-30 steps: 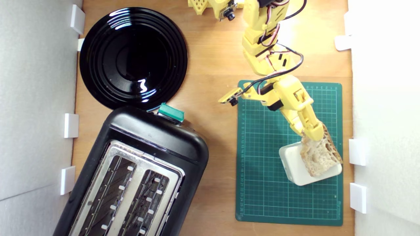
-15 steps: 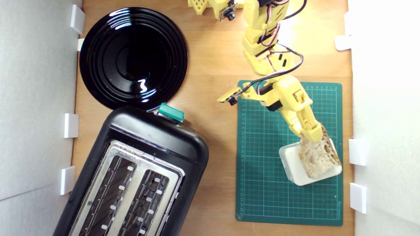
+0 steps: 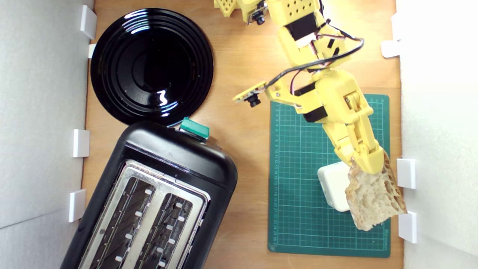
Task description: Pick bread and place in toaster
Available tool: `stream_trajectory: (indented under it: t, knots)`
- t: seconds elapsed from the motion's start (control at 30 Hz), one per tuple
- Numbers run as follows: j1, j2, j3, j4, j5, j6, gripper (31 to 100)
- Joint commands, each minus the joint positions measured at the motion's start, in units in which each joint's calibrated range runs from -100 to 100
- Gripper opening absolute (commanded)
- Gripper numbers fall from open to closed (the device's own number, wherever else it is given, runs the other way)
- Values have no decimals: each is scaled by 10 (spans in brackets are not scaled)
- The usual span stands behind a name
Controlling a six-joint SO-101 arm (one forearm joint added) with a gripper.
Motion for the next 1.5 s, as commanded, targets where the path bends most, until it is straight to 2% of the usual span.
stream_trajectory:
  t: [0.0,0.13,0.5,0.83,0.97,1.17,1.33,1.47]
  knots:
    - [13,-117,-18,31,57,39,584]
    - [41,-165,-20,32,105,78,584]
    - [117,-233,-56,23,118,146,584]
    - [160,-193,-289,21,327,230,584]
    - [184,-159,-417,-8,453,291,584]
    - [210,-120,-550,-1,600,349,584]
    - [241,-84,-643,-3,673,386,584]
    - [272,-69,-682,-7,688,413,586]
